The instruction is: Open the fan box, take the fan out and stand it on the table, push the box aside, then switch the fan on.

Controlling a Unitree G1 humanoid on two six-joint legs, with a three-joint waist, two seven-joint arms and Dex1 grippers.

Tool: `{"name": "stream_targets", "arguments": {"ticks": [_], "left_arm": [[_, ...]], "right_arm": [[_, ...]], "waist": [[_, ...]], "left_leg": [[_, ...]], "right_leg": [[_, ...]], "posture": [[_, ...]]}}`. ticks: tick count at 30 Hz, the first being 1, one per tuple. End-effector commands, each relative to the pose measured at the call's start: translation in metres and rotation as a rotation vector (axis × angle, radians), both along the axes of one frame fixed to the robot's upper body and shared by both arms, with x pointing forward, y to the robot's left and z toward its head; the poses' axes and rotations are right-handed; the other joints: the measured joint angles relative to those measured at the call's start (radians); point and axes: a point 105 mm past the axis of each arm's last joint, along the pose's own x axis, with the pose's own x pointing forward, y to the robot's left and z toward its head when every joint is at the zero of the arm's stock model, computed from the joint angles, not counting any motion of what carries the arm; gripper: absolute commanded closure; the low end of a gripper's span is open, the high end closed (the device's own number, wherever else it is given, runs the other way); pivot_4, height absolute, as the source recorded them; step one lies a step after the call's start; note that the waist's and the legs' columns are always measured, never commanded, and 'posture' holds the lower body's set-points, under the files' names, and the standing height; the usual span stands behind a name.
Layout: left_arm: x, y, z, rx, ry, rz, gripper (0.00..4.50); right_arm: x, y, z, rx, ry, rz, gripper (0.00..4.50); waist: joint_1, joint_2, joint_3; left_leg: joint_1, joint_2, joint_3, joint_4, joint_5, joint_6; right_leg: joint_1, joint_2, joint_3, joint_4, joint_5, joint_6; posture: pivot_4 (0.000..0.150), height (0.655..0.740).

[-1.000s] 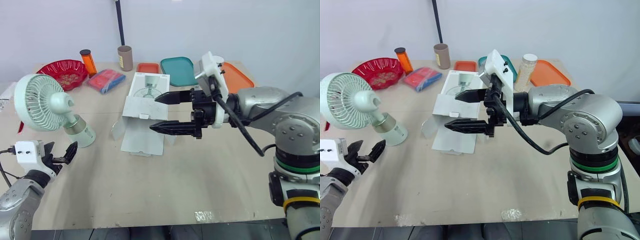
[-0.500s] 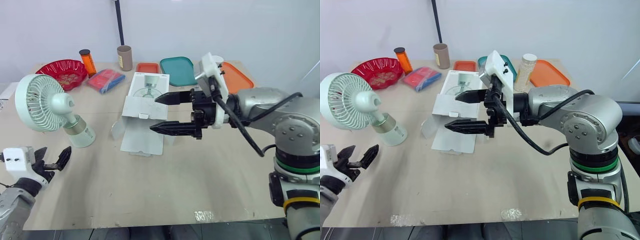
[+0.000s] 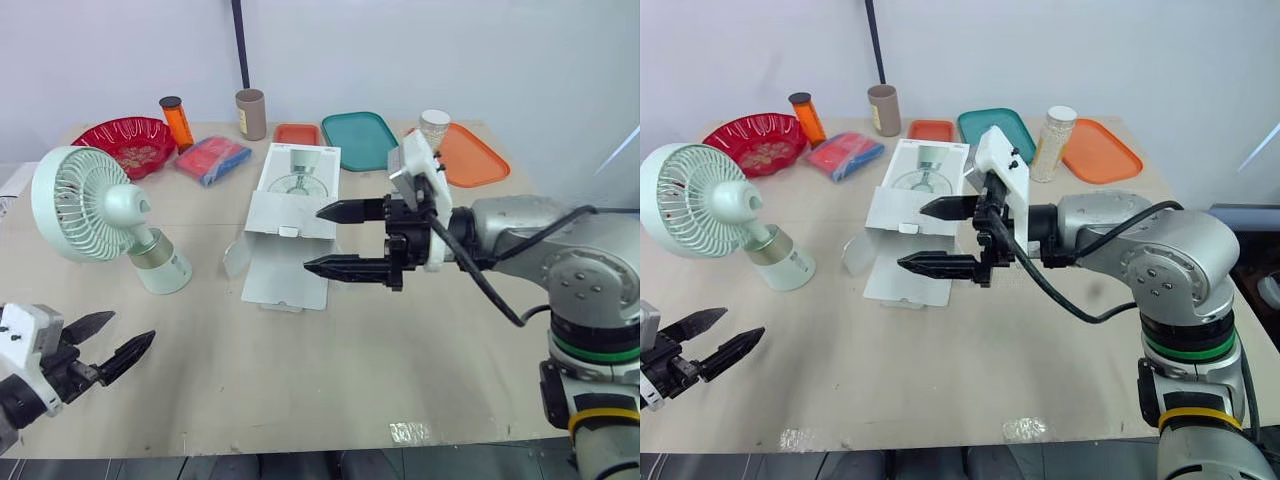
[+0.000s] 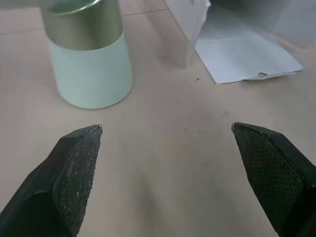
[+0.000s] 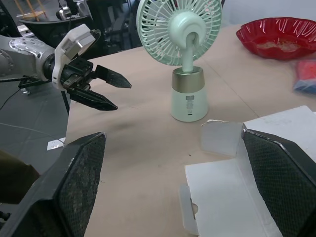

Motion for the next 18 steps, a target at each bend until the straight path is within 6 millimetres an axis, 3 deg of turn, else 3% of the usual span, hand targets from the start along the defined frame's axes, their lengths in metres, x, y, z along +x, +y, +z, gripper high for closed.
{"name": "stream_targets", "arguments": {"ticks": [1, 6, 14, 18], "left_arm": [[-0.007, -0.037, 0.014, 0.044, -0.055, -0.239, 0.02], [0.001, -0.068, 0.038, 0.037, -0.145, -0.379, 0.02], [0.007, -0.069, 0.040, 0.027, -0.148, -0.395, 0.02], [0.012, -0.074, 0.045, 0.037, -0.179, -0.407, 0.02]], "right_arm": [[-0.010, -0.006, -0.010, 0.006, -0.030, -0.076, 0.00], [-0.008, -0.010, -0.023, -0.006, -0.025, -0.167, 0.00], [0.020, -0.018, -0.050, -0.104, -0.049, -0.415, 0.00], [0.046, -0.015, -0.061, -0.146, -0.079, -0.557, 0.00]], "waist": [[0.000, -0.001, 0.000], [0.001, -0.001, 0.001], [-0.003, -0.001, 0.001], [-0.003, -0.002, 0.001]], "left_leg": [[0.000, 0.001, 0.000, 0.000, 0.000, 0.000], [-0.002, 0.001, 0.000, 0.000, 0.000, -0.001], [-0.002, 0.001, 0.001, -0.001, 0.000, -0.001], [-0.002, 0.001, 0.001, 0.000, 0.000, -0.001]], "right_leg": [[0.000, 0.000, 0.000, 0.000, 0.000, 0.000], [-0.002, 0.000, 0.000, 0.000, 0.000, 0.000], [-0.003, 0.001, 0.002, 0.000, 0.000, 0.000], [-0.003, 0.001, 0.002, 0.001, 0.000, 0.000]], "posture": [[0.150, 0.7400], [0.150, 0.7400], [0.150, 0.7400], [0.150, 0.7400]]}}
